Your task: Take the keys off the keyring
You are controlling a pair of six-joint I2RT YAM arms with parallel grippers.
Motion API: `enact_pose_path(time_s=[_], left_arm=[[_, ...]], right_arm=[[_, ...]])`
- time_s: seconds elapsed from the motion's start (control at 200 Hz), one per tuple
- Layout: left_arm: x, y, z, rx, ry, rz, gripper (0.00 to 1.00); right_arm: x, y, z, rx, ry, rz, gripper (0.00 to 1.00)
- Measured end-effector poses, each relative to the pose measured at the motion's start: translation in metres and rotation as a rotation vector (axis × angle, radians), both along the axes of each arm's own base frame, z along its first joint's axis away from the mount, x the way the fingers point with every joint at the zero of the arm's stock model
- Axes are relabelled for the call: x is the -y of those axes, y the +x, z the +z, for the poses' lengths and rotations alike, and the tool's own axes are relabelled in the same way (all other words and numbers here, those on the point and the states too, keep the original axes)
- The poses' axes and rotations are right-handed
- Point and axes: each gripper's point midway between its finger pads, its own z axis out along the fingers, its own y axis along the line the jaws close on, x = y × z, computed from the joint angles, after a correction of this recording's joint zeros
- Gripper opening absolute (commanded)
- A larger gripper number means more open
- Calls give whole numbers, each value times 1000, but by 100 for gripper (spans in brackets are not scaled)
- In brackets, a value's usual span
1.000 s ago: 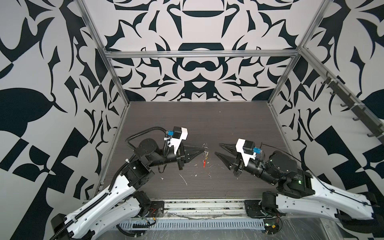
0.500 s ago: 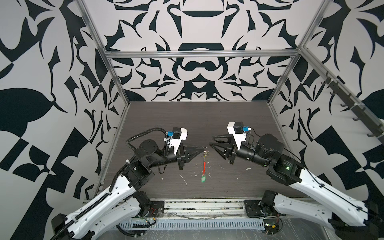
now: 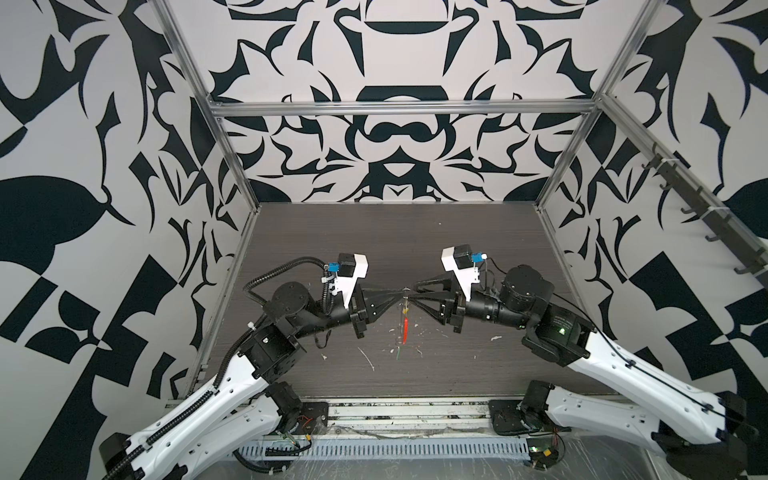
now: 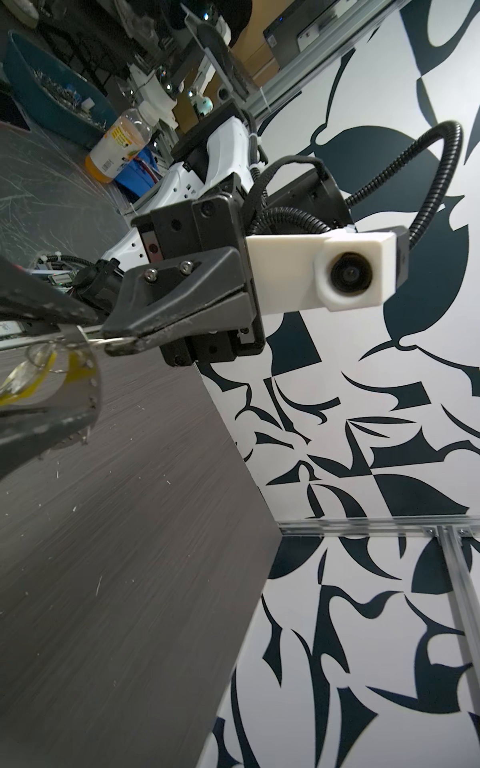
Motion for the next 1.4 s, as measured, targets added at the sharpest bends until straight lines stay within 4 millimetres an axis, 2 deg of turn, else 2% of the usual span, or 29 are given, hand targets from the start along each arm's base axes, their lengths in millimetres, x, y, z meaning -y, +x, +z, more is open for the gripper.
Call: enact_pose_path(time_s=[0.585, 0.82, 1.1, 1.205, 1.31, 1.4], left_arm=[[-4, 7, 2, -9, -12, 53, 0], [-4, 8, 2, -18, -13, 52, 0], [-2, 10, -1, -27, -6, 54, 0], [-2, 10, -2, -32, -5, 53, 0], [-1, 11, -3, -35, 0, 55, 33], [-2, 12, -5, -45, 5, 65, 44]], right_arm=[[-6, -1, -2, -24, 12, 27, 14], [-6, -1, -1, -24, 14, 25, 18], [-9, 3, -5, -34, 8, 22, 0], [-9, 3, -5, -36, 6, 20, 0], [-8, 3, -7, -42, -7, 16, 0], [-6, 5, -13, -56, -50, 1, 0]])
